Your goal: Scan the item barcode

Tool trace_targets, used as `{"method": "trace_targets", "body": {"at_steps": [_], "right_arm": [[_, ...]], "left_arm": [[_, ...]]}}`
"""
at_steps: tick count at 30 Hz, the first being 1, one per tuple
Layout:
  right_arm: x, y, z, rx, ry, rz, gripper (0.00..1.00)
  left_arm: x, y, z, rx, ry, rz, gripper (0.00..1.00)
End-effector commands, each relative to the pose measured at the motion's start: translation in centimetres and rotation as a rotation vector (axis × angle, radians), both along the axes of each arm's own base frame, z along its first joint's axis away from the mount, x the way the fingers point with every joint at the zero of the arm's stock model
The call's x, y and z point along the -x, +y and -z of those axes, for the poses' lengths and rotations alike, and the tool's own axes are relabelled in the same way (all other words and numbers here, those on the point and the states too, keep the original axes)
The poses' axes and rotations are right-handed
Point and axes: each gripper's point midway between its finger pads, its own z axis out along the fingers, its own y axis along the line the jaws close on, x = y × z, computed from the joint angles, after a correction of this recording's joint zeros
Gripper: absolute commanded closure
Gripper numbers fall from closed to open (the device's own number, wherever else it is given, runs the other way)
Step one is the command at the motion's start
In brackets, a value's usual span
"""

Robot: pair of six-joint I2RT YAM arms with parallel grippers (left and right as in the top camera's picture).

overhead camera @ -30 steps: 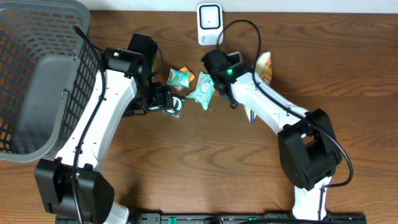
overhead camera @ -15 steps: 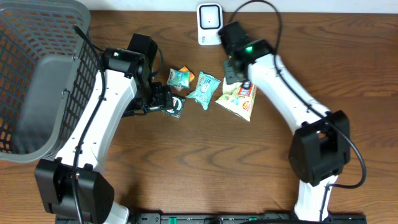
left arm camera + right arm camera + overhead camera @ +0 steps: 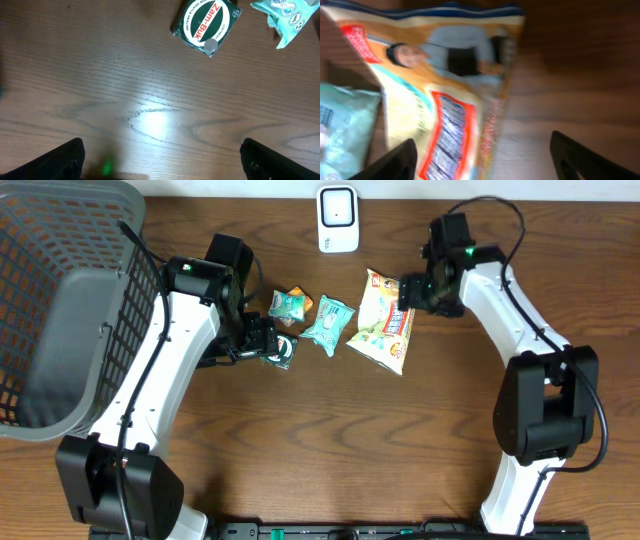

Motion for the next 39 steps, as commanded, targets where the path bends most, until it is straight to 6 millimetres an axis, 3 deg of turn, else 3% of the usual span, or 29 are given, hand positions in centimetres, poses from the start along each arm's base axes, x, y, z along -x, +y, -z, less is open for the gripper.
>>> {"method": "trace_targets", "body": {"at_steps": [1, 6, 11, 12, 14, 15, 16, 17, 21, 23, 28, 32, 39], "right_arm": [[1.7, 3.0, 2.1, -0.138, 0.049, -0.059, 0.26], [2.7, 3.8, 4.7, -0.066, 0.033, -0.086, 0.25], [3.4, 1.9, 6.4, 0.096, 0.027, -0.003, 0.29], [3.4, 1.9, 6.5, 0.11, 0.025, -0.006, 0.39], [3.5, 2.2, 6.5, 0.117, 0.022, -0.015, 0.76], [3.6, 2.5, 6.5, 0.117, 0.02, -0.02, 0.89], [3.5, 2.7, 6.4, 0.115, 0.016, -0.024, 0.99], [3.4, 2.8, 6.2, 0.114, 0.013, -0.026, 0.99], [2.1, 3.2, 3.4, 0.102, -0.028, -0.022, 0.99], [-0.1, 3.9, -0.4, 0.074, -0.117, -0.018, 0.99], [-4.0, 5.9, -6.5, 0.039, -0.313, -0.073, 0.99], [-6.8, 7.9, -9.4, 0.008, -0.484, -0.117, 0.99], [-10.8, 10.6, -12.8, -0.013, -0.741, -0.073, 0.99]], "left_arm": [[-0.1, 0.0, -0.2, -0.002, -0.001, 0.006, 0.02], [-0.1, 0.0, -0.2, -0.002, -0.001, 0.006, 0.02], [-0.1, 0.0, -0.2, -0.002, -0.001, 0.006, 0.02], [-0.1, 0.0, -0.2, -0.002, -0.001, 0.006, 0.02], [-0.1, 0.0, -0.2, -0.002, -0.001, 0.006, 0.02], [-0.1, 0.0, -0.2, -0.002, -0.001, 0.006, 0.02], [-0.1, 0.0, -0.2, -0.002, -0.001, 0.006, 0.02], [-0.1, 0.0, -0.2, -0.002, -0.001, 0.006, 0.02], [-0.1, 0.0, -0.2, -0.002, -0.001, 0.006, 0.03], [-0.1, 0.0, -0.2, -0.002, -0.001, 0.006, 0.03], [-0.1, 0.0, -0.2, -0.002, -0.001, 0.006, 0.02], [-0.1, 0.0, -0.2, -0.002, -0.001, 0.006, 0.02], [-0.1, 0.0, -0.2, -0.002, -0.001, 0.006, 0.02]]}}
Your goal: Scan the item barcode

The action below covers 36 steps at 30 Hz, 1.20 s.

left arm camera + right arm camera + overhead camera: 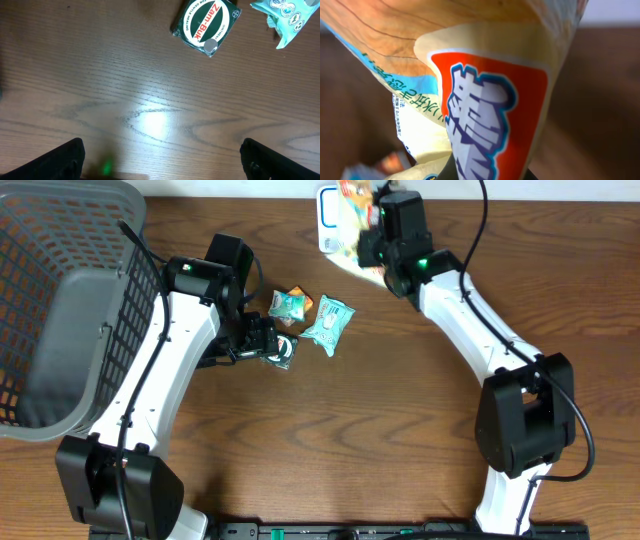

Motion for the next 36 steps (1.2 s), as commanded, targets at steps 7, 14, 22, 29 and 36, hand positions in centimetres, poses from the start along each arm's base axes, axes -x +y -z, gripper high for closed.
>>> {"method": "trace_targets", "body": {"at_steps": [7, 14, 22, 29, 36], "right_arm": [[-4.3, 1.4, -5.3, -0.065, -0.311, 0.064, 0.98], [-7.6, 2.6, -2.9, -0.077, -0.469, 0.053, 0.99], [-9.0, 3.0, -0.8, -0.072, -0.453, 0.057, 0.99], [-10.0, -0.3, -2.3, -0.094, -0.413, 0.139, 0.99], [-9.4, -11.6, -5.2, -0.002, -0.298, 0.307, 0.99]], "left_arm": [[-0.1, 0.0, -0.2, -0.002, -0.002, 0.006, 0.02], [-0.1, 0.0, -0.2, -0.002, -0.001, 0.006, 0.02], [-0.1, 0.0, -0.2, -0.002, -0.001, 0.006, 0.03], [-0.1, 0.0, -0.2, -0.002, -0.001, 0.006, 0.02], [-0.1, 0.0, -0.2, -0.002, -0.001, 0.006, 0.02]]}}
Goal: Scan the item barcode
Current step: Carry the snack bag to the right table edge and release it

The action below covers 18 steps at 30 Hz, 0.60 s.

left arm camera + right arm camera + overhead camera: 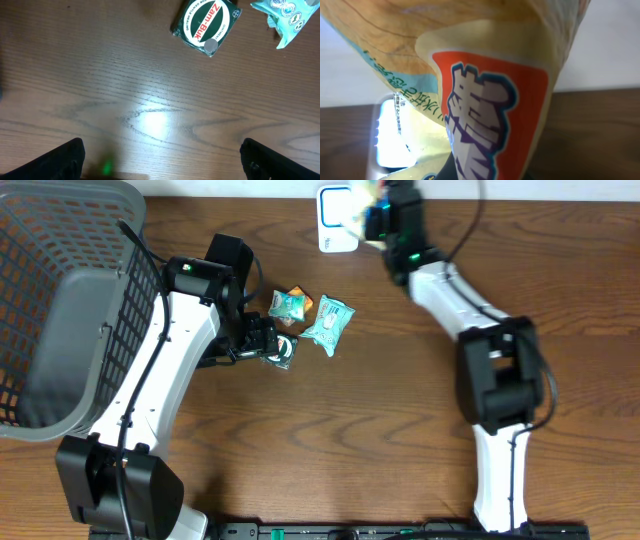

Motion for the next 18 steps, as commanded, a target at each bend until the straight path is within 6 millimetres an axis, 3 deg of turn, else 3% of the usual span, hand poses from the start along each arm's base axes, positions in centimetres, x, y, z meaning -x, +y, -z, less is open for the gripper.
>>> {"method": "trace_targets", "body": {"at_steps": [1, 4, 9, 12, 15, 18], "right_arm": [[0.3, -9.1, -8.3, 0.05, -0.062, 0.159, 0.99], [1.9, -15.1, -7.6, 0.19, 0.048, 0.219, 0.99], [5.7, -26.4, -4.7, 0.404, 0.27, 0.37, 0.98], [8.3, -32.0, -2.9, 0.426, 0.386, 0.448, 0.46], [10.4, -35.2, -0.7, 0.383, 0.48, 0.463, 0.01], [11.2, -35.0, 1.0, 0.295, 0.527, 0.385, 0.01]], "left_arm": [[-0.1, 0.0, -0.2, -0.002, -0.002, 0.006, 0.02], [-0.1, 0.0, -0.2, -0.002, -0.002, 0.006, 0.02], [-0.1, 0.0, -0.2, -0.002, -0.002, 0.006, 0.02], [-0.1, 0.0, -0.2, -0.002, -0.002, 0.006, 0.03], [-0.1, 0.0, -0.2, -0.002, -0.002, 0.006, 0.02], [-0.1, 0.0, -0.2, -0.002, -0.002, 0.006, 0.02]]}}
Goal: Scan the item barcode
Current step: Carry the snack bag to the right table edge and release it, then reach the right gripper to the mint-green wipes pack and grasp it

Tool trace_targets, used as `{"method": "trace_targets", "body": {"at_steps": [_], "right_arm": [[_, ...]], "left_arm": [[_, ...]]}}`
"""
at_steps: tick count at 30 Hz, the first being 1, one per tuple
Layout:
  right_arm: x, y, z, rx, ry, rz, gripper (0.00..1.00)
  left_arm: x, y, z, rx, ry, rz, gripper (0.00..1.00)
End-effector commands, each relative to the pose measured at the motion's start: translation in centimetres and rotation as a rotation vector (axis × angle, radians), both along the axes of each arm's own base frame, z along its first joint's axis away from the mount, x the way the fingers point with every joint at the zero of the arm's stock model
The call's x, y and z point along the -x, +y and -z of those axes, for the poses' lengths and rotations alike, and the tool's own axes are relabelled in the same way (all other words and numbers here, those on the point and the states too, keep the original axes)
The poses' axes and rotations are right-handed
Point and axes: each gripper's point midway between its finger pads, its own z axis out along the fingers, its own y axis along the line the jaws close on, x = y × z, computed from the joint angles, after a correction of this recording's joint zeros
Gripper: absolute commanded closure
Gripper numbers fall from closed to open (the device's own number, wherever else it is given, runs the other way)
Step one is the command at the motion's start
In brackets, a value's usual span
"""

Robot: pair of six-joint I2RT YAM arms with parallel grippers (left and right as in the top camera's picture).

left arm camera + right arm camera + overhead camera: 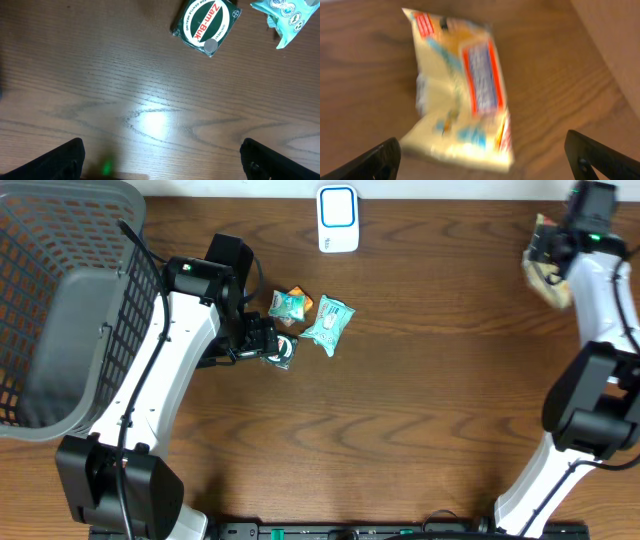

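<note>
The yellow snack bag (462,92) with red and blue print shows blurred on the wood at the table's far right (549,277). It is free of my right gripper (492,160), which is open above it, one dark fingertip on each side of the view. In the overhead view the right gripper (552,248) is near the back right corner. The white scanner (338,218) stands at the back middle. My left gripper (162,160) is open over bare wood, just short of the green Zam-Buk tin (206,26).
A grey wire basket (60,300) fills the left side. Near the left gripper lie a teal packet (328,325) and a small orange-green packet (290,303). A pale surface (615,45) rises at the right edge of the right wrist view.
My right gripper has moved from the scanner to the table's far right and has opened. The snack bag is out of its jaws and below them. The left arm has not moved.
My right gripper stood open over the snack bag in the middle of the table. Then it held the bag up by the scanner, and closer to the scanner's face a moment later. Now the bag is released at the far right. The left arm stayed put.
</note>
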Motion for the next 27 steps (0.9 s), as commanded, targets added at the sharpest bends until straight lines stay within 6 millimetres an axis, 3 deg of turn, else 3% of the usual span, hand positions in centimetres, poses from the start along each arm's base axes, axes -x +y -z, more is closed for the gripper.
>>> {"method": "trace_targets", "body": {"at_steps": [1, 6, 10, 14, 18, 19, 20, 21, 27], "right_arm": [[0.1, 1.0, 1.4, -0.116, 0.027, -0.091, 0.01], [-0.7, 5.9, 2.0, -0.35, -0.011, -0.228, 0.01], [-0.9, 13.4, 1.4, -0.654, -0.04, -0.381, 0.01], [2.1, 21.9, 1.0, -0.961, 0.067, -0.527, 0.01], [5.1, 28.4, 3.1, -1.01, 0.225, -0.591, 0.05], [5.7, 29.8, 3.6, -1.013, 0.253, -0.612, 0.1], [6.3, 31.3, 4.2, -1.013, 0.278, -0.636, 0.24], [7.4, 33.9, 5.1, -1.022, 0.319, -0.657, 0.31], [9.9, 39.9, 8.3, -0.976, 0.42, -0.543, 0.32]], "left_arm": [[-0.1, 0.0, -0.2, -0.002, -0.001, 0.006, 0.02], [-0.1, 0.0, -0.2, -0.002, -0.001, 0.006, 0.02], [-0.1, 0.0, -0.2, -0.002, -0.001, 0.006, 0.02], [-0.1, 0.0, -0.2, -0.002, -0.001, 0.006, 0.02], [-0.1, 0.0, -0.2, -0.002, -0.001, 0.006, 0.03], [-0.1, 0.0, -0.2, -0.002, -0.001, 0.006, 0.02], [-0.1, 0.0, -0.2, -0.002, -0.001, 0.006, 0.02], [-0.1, 0.0, -0.2, -0.002, -0.001, 0.006, 0.02], [-0.1, 0.0, -0.2, -0.002, -0.001, 0.006, 0.02]]}}
